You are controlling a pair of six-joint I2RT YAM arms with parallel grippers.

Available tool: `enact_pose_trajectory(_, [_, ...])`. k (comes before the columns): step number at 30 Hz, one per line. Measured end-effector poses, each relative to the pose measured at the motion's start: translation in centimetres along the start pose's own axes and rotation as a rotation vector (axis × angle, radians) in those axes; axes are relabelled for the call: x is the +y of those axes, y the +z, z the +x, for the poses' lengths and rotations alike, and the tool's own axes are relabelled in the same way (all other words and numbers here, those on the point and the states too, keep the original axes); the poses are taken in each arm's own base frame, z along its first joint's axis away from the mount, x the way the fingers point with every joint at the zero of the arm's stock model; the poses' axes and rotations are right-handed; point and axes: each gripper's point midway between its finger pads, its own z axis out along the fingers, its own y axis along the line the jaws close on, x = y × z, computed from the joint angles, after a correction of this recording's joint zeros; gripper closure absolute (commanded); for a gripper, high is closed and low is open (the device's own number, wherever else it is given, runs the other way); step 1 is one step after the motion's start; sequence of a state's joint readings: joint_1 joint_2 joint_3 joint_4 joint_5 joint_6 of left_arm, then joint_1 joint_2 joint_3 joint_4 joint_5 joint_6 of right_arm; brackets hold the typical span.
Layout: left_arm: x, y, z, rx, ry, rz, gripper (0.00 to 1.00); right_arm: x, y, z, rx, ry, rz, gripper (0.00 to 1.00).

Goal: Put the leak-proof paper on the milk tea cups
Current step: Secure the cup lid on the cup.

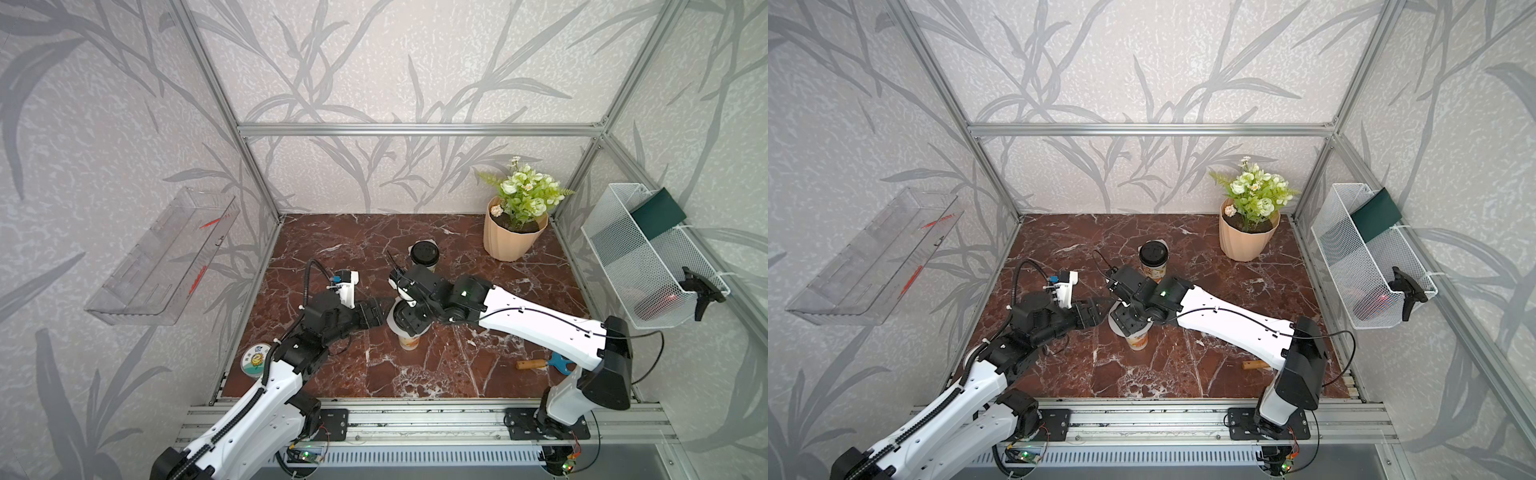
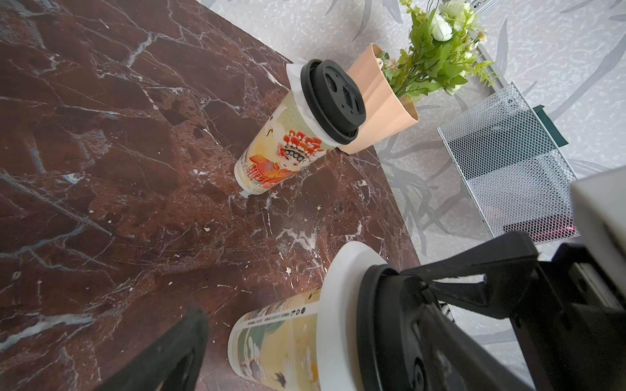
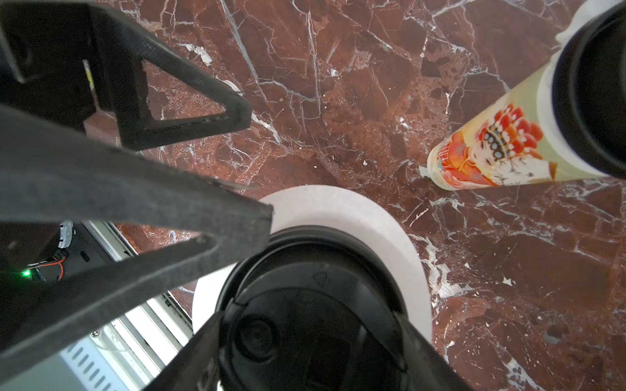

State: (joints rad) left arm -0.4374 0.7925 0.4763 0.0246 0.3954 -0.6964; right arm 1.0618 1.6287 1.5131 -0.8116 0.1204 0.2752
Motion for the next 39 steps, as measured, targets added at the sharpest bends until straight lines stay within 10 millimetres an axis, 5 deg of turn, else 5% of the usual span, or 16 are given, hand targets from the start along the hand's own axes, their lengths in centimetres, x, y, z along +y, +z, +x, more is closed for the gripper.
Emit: enact_pose_trajectory(39, [-0.1, 2.0, 0.5, 0.074, 0.041, 0.015, 0.10, -0.6, 0.7, -0.2, -0.001, 0.001, 0.011, 0.36])
